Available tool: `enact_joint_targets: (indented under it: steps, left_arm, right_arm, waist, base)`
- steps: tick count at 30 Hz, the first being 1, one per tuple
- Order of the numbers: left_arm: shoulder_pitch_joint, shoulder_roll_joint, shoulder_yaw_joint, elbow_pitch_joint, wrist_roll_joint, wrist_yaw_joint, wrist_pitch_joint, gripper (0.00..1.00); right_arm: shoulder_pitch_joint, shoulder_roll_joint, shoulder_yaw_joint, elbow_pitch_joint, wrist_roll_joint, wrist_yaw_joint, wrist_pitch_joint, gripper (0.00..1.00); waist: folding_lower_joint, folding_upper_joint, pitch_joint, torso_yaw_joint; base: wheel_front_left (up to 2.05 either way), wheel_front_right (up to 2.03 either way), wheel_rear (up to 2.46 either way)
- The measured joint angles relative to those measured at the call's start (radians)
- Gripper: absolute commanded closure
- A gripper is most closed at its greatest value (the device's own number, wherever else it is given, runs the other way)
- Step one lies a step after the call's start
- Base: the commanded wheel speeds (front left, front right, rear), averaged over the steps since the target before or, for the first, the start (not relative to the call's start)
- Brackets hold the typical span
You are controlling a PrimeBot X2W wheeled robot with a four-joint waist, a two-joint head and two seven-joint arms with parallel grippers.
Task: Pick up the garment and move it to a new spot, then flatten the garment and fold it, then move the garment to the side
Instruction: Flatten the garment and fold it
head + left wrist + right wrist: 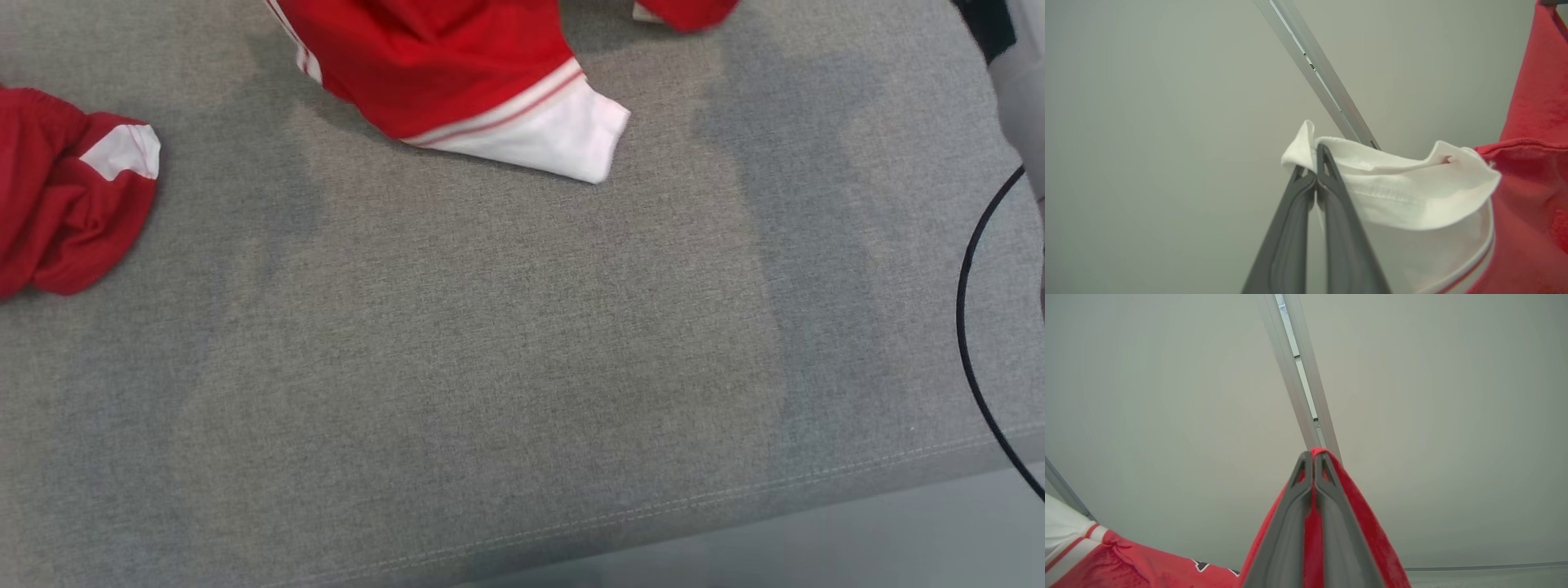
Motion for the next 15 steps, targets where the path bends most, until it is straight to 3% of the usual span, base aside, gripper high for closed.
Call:
enact_joint_targets:
  steps: [9, 15]
  left_arm:
    - [-0.215, -0.007, -0.041, 0.094, -0.002, 0.000, -0.012, 1.00]
    - [-0.277, -0.035, -0.047, 0.162, 0.025, 0.006, -0.081, 1.00]
  right_arm:
    - [-0.223, 0.002, 0.026, 0.143, -0.073, 0.000, -0.072, 1.00]
    - [-0.302, -0.005, 0.037, 0.181, -0.117, 0.000, -0.115, 1.00]
  waist:
    - [-0.0001, 0.0000, 0.040, -0.026]
    - [-0.0002, 0.0000, 0.076, -0.022]
  base:
    - [0.00, 0.00, 0.00]
    - [0.00, 0.00, 0.00]
